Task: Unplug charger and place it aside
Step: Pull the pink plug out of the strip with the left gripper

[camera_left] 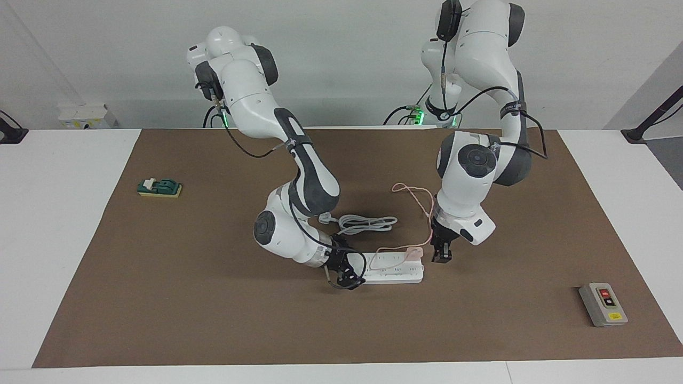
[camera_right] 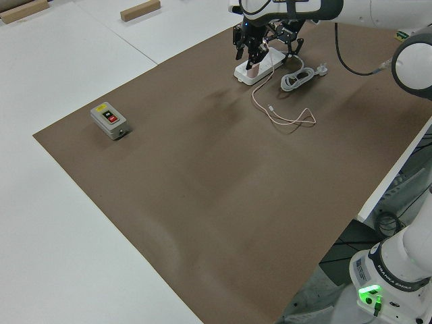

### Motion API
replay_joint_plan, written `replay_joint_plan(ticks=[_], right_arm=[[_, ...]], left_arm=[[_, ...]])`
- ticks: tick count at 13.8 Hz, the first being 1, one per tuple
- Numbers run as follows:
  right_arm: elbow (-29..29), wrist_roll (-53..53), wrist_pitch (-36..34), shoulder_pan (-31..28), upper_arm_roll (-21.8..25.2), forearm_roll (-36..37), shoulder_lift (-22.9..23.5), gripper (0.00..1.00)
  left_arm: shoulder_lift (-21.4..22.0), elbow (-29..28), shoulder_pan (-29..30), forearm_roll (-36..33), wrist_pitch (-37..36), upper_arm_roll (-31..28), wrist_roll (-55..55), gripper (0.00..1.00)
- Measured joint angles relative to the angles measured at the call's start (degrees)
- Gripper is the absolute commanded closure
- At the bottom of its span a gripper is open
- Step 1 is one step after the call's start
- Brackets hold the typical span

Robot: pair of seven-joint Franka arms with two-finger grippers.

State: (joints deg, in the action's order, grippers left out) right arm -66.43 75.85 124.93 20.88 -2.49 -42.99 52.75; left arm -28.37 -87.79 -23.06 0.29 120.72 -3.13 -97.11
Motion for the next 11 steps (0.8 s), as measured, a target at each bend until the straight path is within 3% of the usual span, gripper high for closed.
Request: replay_joint_plan(ticks=[7, 8, 9, 10, 11], right_arm=[[-0.17, -0.04, 0.17, 0.02, 0.00, 0.00, -0.09, 0.60], [-0.18, -0.04, 0.18, 0.02, 0.00, 0.00, -0.10, 0.60], [-0.18, -0.05, 0.18, 0.03, 0.00, 0.00, -0.10, 0.60], [-0.19, -0.05, 0.19, 0.03, 0.00, 0.00, -0.10, 0.60], [-0.19, -0.05, 0.19, 0.03, 0.00, 0.00, -0.10, 0.60]], left_arm=[[0.19, -4.58, -3.35, 0.00, 5.17, 0.19, -1.07, 0.00], [0.18, -5.40, -3.74, 0.00, 5.73, 0.19, -1.15, 0.06], [0.18, -5.76, -3.86, 0.00, 5.79, 0.22, -1.19, 0.63], [0.19, -5.86, -3.86, 0.00, 5.79, 0.18, -1.21, 1.00], [0.19, -5.87, -3.86, 0.00, 5.78, 0.11, -1.21, 1.00]])
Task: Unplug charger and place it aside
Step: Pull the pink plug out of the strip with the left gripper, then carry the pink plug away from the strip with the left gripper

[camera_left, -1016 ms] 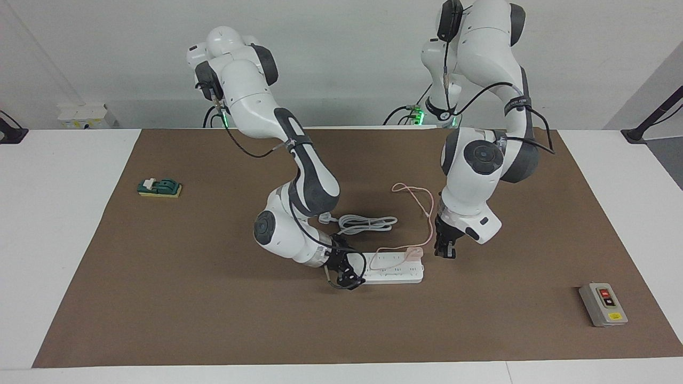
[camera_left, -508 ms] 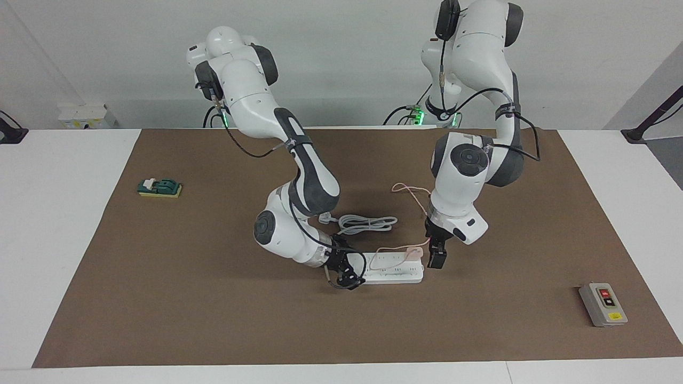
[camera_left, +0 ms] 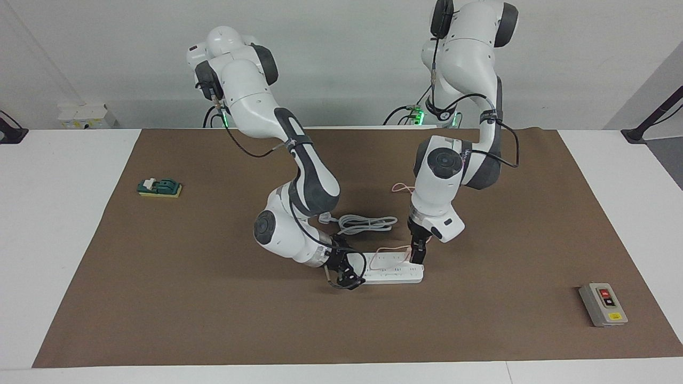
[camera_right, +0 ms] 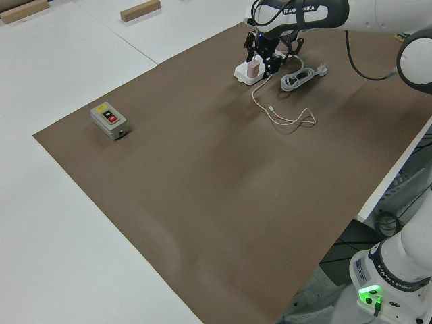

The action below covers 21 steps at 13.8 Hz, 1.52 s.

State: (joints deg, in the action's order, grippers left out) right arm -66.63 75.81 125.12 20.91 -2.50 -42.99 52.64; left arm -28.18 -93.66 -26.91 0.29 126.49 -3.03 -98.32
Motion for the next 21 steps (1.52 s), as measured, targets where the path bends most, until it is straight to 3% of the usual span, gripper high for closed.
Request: replay_joint_plan(ticks=[10, 17, 20, 21], right_arm=[[-0.15, -0.17, 0.17, 0.02, 0.00, 0.01, -0.07, 0.60], [-0.16, -0.16, 0.23, 0.05, -0.01, 0.21, -0.10, 0.59], [-0.17, -0.16, 0.25, 0.06, -0.01, 0.24, -0.10, 0.48], [-0.17, -0.16, 0.25, 0.06, -0.01, 0.24, -0.11, 0.32]], left_arm=[[0.08, 1.33, 0.15, 0.01, -0.37, -0.22, -1.13, 1.00], [0.27, 10.83, 4.83, -0.07, -12.62, -0.98, 3.00, 1.00], [3.47, 11.46, 8.23, -0.06, -18.30, -1.09, 12.92, 1.00], [4.83, 11.45, 9.69, -0.06, -20.76, -1.16, 17.13, 1.00]])
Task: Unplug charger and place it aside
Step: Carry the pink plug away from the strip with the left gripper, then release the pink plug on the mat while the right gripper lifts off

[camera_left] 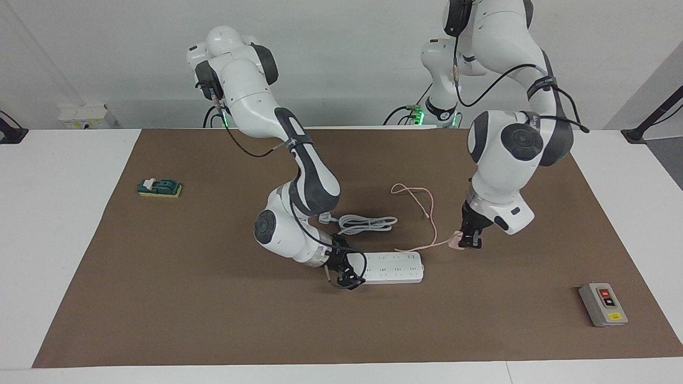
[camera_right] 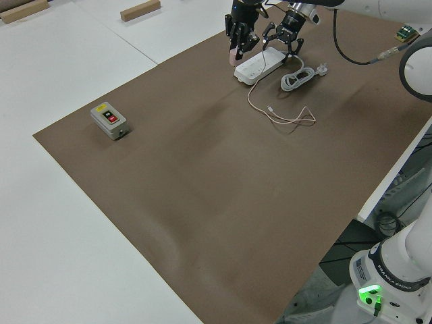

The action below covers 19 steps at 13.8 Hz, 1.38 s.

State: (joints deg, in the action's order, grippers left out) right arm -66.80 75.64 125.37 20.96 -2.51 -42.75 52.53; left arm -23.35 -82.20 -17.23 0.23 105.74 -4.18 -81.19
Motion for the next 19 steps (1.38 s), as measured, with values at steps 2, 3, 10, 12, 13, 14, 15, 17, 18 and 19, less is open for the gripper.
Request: replay_joint_plan(ticks=[2, 3, 10, 12, 13, 14, 15, 17, 18, 19], right_arm=[[-0.01, 0.00, 0.00, 0.01, 0.00, 0.03, -0.02, 0.00], [-0.02, 0.00, 0.00, 0.03, 0.00, 0.09, -0.03, 0.00], [-1.02, 0.39, 0.07, 0.29, 0.09, 1.31, -2.32, 0.00], [-3.65, 0.47, -2.98, -0.34, 0.86, 1.35, -7.60, 0.00], [-4.09, 0.48, -5.74, -0.56, 1.98, 1.55, -9.53, 0.00], [-4.37, 0.48, -9.43, -1.12, 3.29, 2.42, -11.93, 0.00], [-4.57, 0.48, -12.86, -1.94, 4.13, 4.03, -14.21, 0.00], [-5.01, -0.01, -18.66, -4.20, 4.69, 8.12, -18.86, 0.00], [-5.20, -1.28, -21.21, -5.19, 4.70, 10.15, -21.08, 0.00], [-5.32, -3.02, -23.53, -6.04, 4.71, 12.18, -23.19, 0.00]], left_arm=[[2.72, -0.60, 3.31, 0.01, -4.26, -0.09, 9.91, 1.00], [4.07, -1.42, 5.02, 0.01, -5.94, -0.13, 15.25, 1.00], [10.63, -8.01, 16.65, 0.02, -9.46, -0.31, 38.70, 1.00], [12.44, -11.88, 17.85, 0.03, -8.92, -0.21, 42.41, 0.00], [12.68, -12.45, 17.88, 0.03, -8.74, -0.20, 43.64, 0.00], [12.85, -12.60, 18.03, 0.03, -8.60, -0.20, 44.51, 0.00], [13.04, -12.60, 18.21, 0.03, -8.51, -0.20, 45.31, 0.00], [13.51, -12.60, 18.42, 0.02, -8.51, -0.25, 48.33, 0.00], [13.77, -12.59, 18.45, 0.02, -8.52, -0.26, 49.99, 0.00], [14.13, -12.56, 18.51, 0.01, -8.52, -0.28, 51.39, 0.00]])
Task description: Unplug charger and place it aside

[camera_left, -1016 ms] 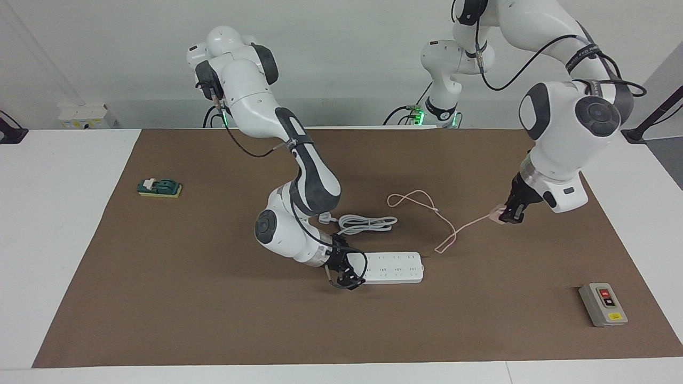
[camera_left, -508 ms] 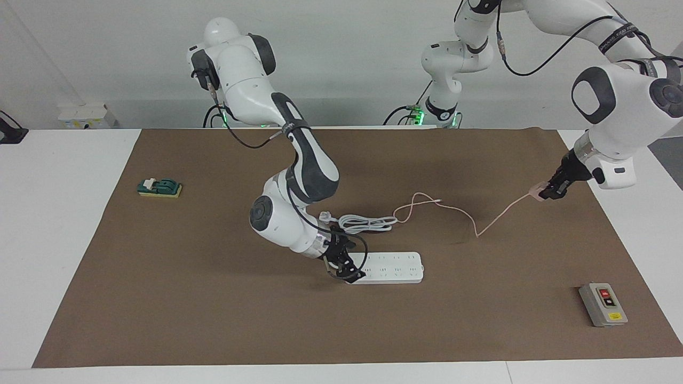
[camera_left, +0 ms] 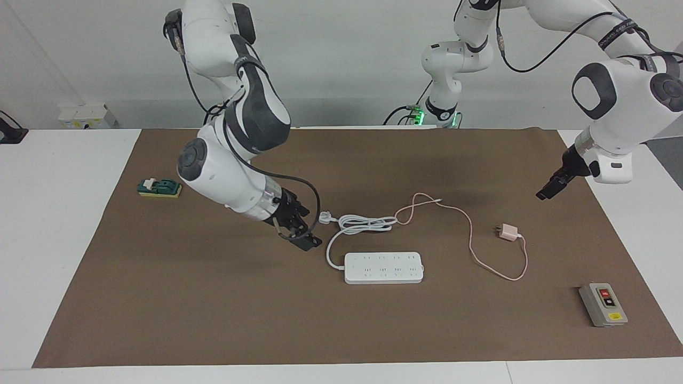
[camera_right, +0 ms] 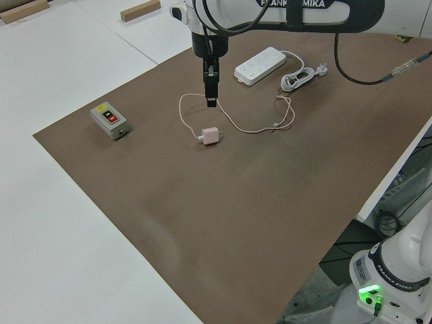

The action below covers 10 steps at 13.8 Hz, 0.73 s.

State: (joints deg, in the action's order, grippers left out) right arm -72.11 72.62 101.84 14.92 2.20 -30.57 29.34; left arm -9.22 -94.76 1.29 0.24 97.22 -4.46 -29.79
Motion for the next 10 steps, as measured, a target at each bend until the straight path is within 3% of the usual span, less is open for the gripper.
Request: replay_joint_plan(ticks=[10], right_arm=[[-0.99, -33.76, -13.89, -7.59, 0.17, 16.01, -13.25, 0.00]], left_arm=[[5.25, 5.47, 0.42, -0.28, -8.57, 0.25, 26.57, 0.00]])
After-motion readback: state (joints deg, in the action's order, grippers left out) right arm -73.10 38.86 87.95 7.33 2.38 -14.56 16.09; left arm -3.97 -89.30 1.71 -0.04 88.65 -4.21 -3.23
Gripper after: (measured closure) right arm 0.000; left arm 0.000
